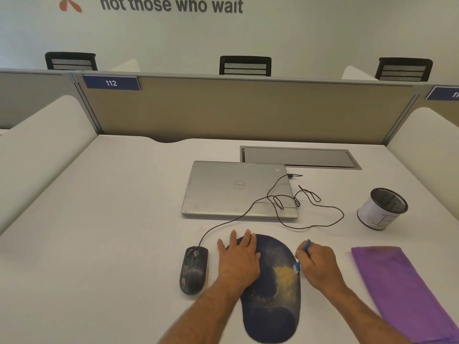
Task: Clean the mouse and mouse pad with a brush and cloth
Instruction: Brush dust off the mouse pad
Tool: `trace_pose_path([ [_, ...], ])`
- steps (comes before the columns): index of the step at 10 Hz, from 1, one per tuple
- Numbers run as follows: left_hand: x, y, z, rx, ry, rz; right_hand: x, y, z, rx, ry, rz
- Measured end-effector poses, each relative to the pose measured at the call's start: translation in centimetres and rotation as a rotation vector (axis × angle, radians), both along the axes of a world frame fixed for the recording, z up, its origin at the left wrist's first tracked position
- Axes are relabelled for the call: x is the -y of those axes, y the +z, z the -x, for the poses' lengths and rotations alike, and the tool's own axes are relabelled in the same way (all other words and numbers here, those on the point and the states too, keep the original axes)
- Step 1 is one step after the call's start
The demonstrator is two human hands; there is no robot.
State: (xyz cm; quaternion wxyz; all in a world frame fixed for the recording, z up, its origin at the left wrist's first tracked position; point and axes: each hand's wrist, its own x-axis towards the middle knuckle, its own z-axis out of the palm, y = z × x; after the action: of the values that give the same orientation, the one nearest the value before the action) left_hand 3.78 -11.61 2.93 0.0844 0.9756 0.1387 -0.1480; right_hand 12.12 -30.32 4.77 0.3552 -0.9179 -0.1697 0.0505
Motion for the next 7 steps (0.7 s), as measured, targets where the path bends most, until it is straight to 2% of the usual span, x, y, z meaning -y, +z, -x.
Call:
trace_pose_path([
  [4, 0.0, 0.0, 0.0, 0.006, 0.003, -0.002, 0.9, -0.3, 0.1, 0.026, -0.03, -0.036],
  [5, 0.1, -0.1, 0.0, 0.006, 0.004, -0.001, 1.0, -0.5, 0.2, -0.019, -0.005, -0.003],
  [7, 0.0, -0.1, 0.0, 0.009, 0.007, -0.001, 0.9, -0.2, 0.8, 0.03, 0.007, -0.042],
])
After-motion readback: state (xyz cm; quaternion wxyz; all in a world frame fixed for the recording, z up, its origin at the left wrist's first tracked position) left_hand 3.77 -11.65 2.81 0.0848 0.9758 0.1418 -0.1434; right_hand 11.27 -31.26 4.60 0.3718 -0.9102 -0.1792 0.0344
